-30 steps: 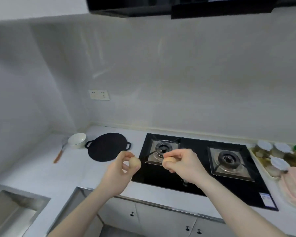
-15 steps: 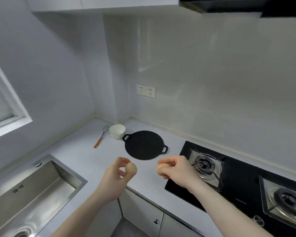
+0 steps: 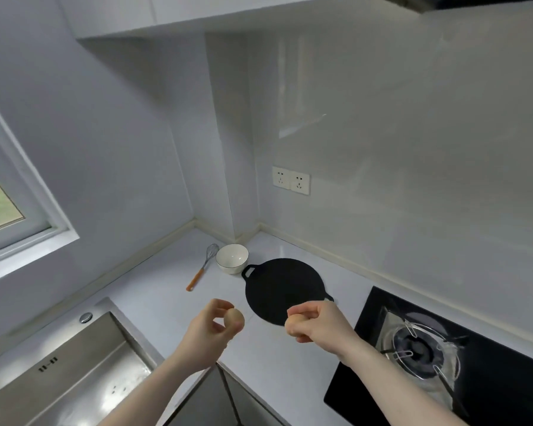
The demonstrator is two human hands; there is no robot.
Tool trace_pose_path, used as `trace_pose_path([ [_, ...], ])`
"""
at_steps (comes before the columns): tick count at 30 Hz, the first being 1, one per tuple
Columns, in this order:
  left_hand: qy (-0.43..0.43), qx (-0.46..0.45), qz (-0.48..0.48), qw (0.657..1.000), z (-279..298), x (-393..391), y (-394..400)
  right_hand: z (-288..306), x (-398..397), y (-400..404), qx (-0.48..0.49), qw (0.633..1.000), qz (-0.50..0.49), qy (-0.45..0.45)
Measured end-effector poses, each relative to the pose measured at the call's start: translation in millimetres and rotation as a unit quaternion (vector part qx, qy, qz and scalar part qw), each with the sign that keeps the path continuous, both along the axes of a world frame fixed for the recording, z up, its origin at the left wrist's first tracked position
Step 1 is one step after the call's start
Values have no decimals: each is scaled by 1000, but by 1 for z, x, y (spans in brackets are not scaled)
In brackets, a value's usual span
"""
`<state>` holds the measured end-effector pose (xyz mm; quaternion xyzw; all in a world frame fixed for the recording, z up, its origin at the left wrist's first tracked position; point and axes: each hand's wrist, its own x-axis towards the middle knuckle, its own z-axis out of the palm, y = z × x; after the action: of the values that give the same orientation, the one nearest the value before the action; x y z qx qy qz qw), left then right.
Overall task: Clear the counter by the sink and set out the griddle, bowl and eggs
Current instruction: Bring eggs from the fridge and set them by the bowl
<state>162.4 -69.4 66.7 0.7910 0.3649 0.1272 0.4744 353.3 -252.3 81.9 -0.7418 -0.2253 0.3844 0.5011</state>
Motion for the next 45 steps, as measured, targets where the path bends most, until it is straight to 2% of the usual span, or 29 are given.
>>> trace_pose_path([
  [9,18,-50,-5,999,-25,51,35,-31,40,41,-10,998,-16,54],
  [19,41,-103,-89,990,-63,117,114,-71,73,85,-35,984,-154,82],
  [28,74,-140,-163,974,-105,188,166,-130,119,102,-43,939,-309,145],
  [35,104,-165,-163,967,-128,227,163,-155,152,100,-43,906,-381,181],
  [41,109,-192,-138,966,-136,243,162,-156,173,106,-59,903,-388,177],
  [45,123,-199,-100,967,-142,229,173,-169,160,131,-100,931,-312,159],
])
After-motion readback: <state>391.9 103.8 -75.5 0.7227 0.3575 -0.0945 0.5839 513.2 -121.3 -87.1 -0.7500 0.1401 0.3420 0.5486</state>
